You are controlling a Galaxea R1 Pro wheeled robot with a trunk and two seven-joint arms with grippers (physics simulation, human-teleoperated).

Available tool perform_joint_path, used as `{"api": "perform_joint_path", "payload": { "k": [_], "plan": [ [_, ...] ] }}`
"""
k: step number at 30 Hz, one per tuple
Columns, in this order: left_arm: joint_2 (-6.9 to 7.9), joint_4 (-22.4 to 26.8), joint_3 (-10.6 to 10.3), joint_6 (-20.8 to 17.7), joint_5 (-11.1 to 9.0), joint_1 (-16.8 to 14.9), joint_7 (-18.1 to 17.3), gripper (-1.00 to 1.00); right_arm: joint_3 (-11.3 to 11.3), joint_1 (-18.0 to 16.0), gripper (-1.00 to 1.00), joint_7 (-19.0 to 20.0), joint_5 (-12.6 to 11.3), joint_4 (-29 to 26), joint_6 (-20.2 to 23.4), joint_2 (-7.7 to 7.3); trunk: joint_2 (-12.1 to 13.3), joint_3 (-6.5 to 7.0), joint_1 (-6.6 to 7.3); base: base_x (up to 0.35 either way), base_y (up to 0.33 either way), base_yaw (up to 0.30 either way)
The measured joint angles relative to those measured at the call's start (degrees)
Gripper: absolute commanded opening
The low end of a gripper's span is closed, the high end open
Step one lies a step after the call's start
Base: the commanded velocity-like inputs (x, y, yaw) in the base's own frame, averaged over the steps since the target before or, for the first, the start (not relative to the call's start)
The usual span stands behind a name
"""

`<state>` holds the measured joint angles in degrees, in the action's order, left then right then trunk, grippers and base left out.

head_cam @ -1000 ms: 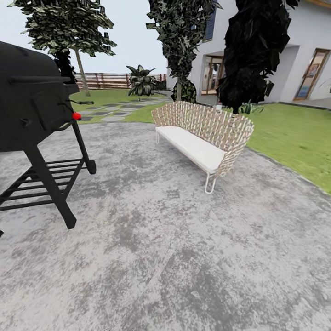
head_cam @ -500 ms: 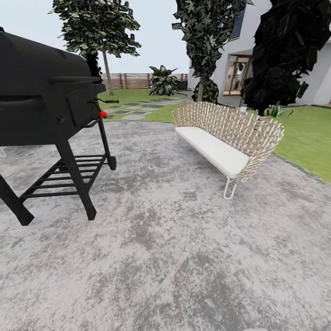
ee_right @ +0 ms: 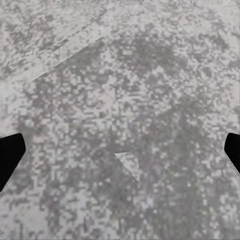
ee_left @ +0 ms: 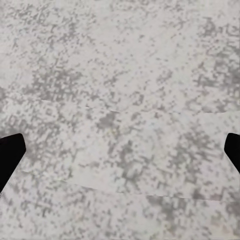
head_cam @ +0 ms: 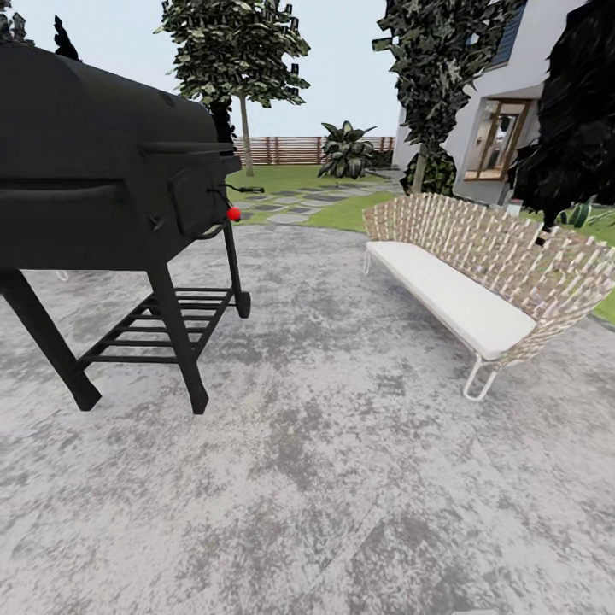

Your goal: In the garden, pick up the pesticide atomizer on the floor and spray pesticide onto both trees until each tree trunk is fully covered.

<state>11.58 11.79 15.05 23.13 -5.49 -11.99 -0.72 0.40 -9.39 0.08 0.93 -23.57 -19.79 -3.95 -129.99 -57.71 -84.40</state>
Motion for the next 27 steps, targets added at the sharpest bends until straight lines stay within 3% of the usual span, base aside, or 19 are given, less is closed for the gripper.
{"api": "perform_joint_path", "payload": {
  "k": [15,27],
  "plan": [
    [0.0,-0.03,-0.16,-0.04,0.07,-0.01,0.0,1.0,0.0,0.01,1.0,0.0,0.0,-0.02,0.02,0.01,0.0,0.11,-0.01,0.276,-0.16,0.27],
    [-0.01,-0.05,-0.22,-0.03,0.08,-0.02,0.0,1.0,0.07,0.02,1.0,-0.11,-0.02,-0.03,0.01,-0.03,0.0,0.95,-0.01,0.189,-0.236,0.147]
  ]
}}
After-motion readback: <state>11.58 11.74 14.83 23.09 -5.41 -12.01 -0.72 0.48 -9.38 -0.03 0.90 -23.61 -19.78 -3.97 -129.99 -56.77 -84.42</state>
